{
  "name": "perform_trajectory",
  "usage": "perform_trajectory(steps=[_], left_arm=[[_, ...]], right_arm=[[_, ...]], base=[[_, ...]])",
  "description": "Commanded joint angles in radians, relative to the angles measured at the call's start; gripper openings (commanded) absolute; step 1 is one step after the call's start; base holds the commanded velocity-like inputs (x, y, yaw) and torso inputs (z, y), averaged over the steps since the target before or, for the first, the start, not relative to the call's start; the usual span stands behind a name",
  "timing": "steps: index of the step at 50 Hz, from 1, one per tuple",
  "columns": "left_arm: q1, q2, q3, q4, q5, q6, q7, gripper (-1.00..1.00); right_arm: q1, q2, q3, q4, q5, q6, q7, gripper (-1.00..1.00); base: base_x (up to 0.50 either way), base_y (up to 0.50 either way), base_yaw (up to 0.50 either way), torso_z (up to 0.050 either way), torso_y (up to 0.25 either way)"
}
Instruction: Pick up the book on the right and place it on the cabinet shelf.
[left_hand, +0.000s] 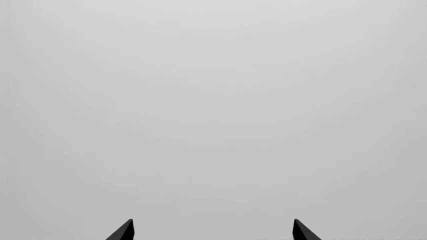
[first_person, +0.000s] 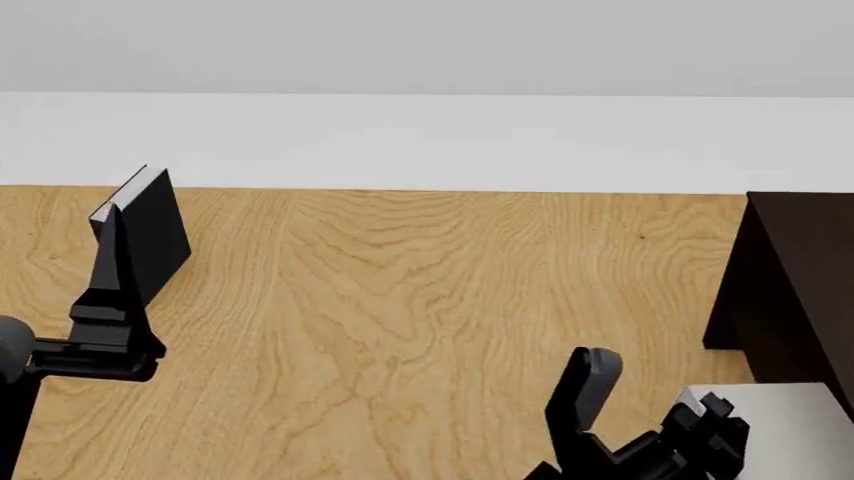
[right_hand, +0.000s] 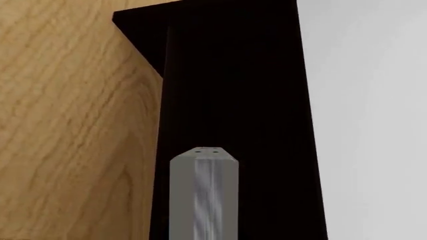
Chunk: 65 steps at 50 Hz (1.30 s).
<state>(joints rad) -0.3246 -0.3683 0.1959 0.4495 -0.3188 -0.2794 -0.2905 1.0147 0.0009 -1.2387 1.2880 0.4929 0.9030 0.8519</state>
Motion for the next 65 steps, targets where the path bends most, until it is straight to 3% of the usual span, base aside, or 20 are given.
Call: perform_trajectory(steps=[1,10,29,57,58,65], left_arm=[[-0.004,0.001,0.012,-0.023,0.013,0.012,-0.001,1.00],[-0.028,0.013,0.049,-0.102,0.068,0.043,-0.003,1.00],[-0.069,0.042,0.118,-0.231,0.141,0.078,-0.006,1.00],[-0.077,0.038,0.127,-0.247,0.142,0.081,-0.012,1.00],[-0.077,0.038,0.127,-0.246,0.141,0.080,-0.012,1.00],[-0.078,0.036,0.127,-0.247,0.138,0.081,-0.013,1.00]], right_arm=[[-0.011,0.011,0.136,0.021,-0.343,0.053,-0.058,-1.00],[-0.027,0.037,0.227,0.021,-0.463,0.028,-0.105,-1.00],[-0.041,0.091,0.204,0.021,-0.496,0.009,-0.160,-1.00],[-0.080,0.100,0.198,0.021,-0.492,0.063,-0.265,-1.00],[-0.081,0.098,0.199,0.021,-0.491,0.059,-0.270,1.00],[-0.089,0.090,0.203,0.021,-0.491,0.029,-0.279,1.00]], base=[[0.00,0.00,0.00,0.000,0.000],[0.00,0.00,0.00,0.000,0.001],[0.00,0.00,0.00,0.001,0.002],[0.00,0.00,0.00,0.000,0.001],[0.00,0.00,0.00,0.000,0.000],[0.00,0.00,0.00,0.000,0.000]])
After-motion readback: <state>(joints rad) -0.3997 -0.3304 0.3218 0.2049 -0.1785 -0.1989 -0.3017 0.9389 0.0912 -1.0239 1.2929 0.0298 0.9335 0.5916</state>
